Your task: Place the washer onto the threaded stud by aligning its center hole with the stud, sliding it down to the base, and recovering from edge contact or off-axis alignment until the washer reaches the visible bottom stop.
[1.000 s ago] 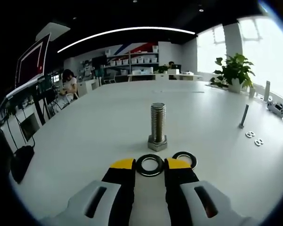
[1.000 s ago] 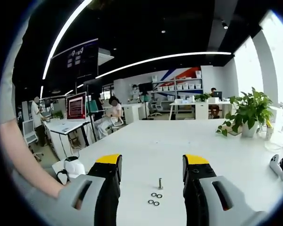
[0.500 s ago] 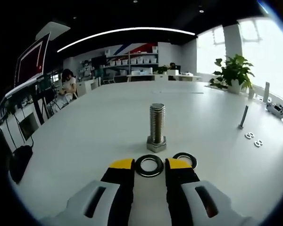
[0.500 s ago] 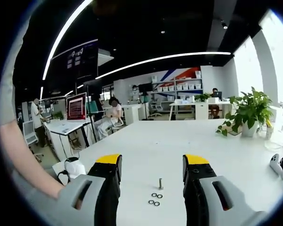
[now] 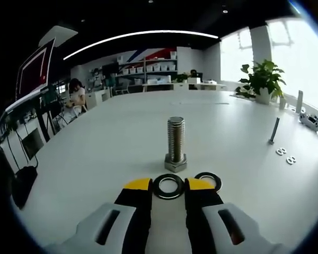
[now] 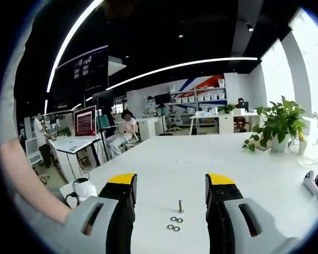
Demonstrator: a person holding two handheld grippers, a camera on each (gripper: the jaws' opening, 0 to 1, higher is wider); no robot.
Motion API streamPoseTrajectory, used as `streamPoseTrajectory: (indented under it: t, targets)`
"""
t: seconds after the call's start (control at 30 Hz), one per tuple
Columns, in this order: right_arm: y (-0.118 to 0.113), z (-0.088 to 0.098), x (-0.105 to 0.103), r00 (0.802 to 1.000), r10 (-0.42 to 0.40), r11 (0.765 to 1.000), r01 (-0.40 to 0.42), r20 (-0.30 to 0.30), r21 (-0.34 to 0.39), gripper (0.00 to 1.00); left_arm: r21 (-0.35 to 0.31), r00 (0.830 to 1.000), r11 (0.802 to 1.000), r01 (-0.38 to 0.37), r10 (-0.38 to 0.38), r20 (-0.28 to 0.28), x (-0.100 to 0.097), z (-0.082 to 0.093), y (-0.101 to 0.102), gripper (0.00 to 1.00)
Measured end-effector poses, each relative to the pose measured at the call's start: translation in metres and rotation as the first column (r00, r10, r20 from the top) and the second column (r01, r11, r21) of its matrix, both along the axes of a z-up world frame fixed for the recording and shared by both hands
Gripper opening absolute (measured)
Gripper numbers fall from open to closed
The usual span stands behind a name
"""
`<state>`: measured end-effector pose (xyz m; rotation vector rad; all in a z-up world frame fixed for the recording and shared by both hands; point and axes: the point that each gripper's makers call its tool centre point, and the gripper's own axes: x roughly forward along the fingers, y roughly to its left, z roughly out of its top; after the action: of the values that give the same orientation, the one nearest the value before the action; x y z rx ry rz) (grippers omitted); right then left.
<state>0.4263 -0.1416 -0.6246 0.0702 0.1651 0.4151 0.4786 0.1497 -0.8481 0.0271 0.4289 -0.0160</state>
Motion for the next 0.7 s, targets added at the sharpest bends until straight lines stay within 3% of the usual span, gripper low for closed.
streamPoseTrajectory:
  t: [0.7]
  targets:
    - [0.002, 0.000, 0.001, 1.000, 0.009, 1.000, -0.009, -0.002, 0.003, 0.55, 0.005, 1.000, 1.000, 0.003, -0.003, 0.010, -0.005, 0.018, 0.001, 0.22]
